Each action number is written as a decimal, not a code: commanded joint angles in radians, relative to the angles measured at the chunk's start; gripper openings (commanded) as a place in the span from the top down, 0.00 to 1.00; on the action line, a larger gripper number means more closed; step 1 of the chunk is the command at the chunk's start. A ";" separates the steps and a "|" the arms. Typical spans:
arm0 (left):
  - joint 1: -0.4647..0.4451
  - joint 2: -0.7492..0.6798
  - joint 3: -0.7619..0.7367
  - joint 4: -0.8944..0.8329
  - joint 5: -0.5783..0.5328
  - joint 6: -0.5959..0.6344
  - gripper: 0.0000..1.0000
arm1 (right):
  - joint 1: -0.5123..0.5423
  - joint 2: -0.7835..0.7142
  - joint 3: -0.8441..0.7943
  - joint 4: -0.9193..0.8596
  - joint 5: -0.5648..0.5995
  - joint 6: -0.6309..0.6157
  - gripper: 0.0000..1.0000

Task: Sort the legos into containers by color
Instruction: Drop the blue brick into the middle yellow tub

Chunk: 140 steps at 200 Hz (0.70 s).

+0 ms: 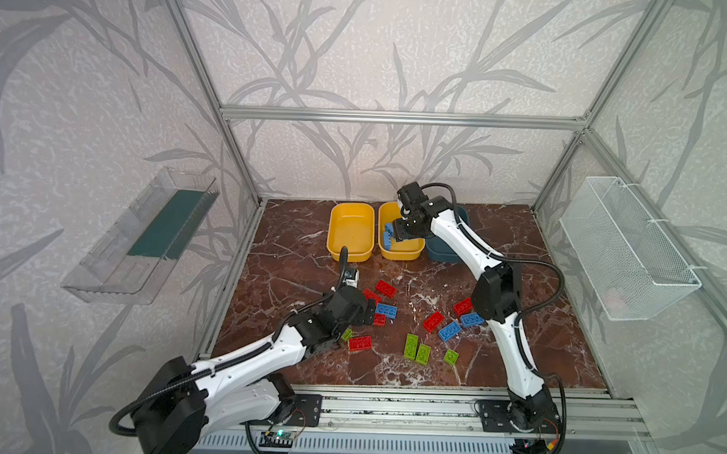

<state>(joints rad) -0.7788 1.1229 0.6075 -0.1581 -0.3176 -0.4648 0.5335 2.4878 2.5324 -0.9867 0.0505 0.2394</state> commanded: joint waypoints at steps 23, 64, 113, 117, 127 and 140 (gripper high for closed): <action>0.027 0.113 0.121 -0.005 0.044 0.070 0.01 | -0.042 0.239 0.360 -0.067 -0.078 -0.037 0.29; 0.038 0.152 0.159 -0.019 0.067 0.103 0.01 | -0.070 0.094 0.105 0.080 -0.132 -0.018 0.14; 0.028 0.086 0.120 -0.007 0.144 0.065 0.01 | -0.069 -0.159 -0.138 0.026 -0.061 -0.072 0.11; 0.026 0.078 0.113 -0.004 0.152 0.062 0.01 | -0.069 -0.186 -0.178 0.031 -0.056 -0.073 0.11; 0.013 0.055 0.090 0.014 0.183 0.062 0.01 | -0.067 -0.262 -0.294 0.057 -0.043 -0.071 0.11; -0.012 0.025 0.067 0.025 0.204 0.054 0.01 | -0.066 -0.375 -0.478 0.113 -0.013 -0.070 0.11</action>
<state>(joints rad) -0.7551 1.2091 0.7162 -0.1528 -0.1814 -0.3950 0.4644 2.3123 2.2604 -0.9276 -0.0200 0.1864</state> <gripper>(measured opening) 0.992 0.887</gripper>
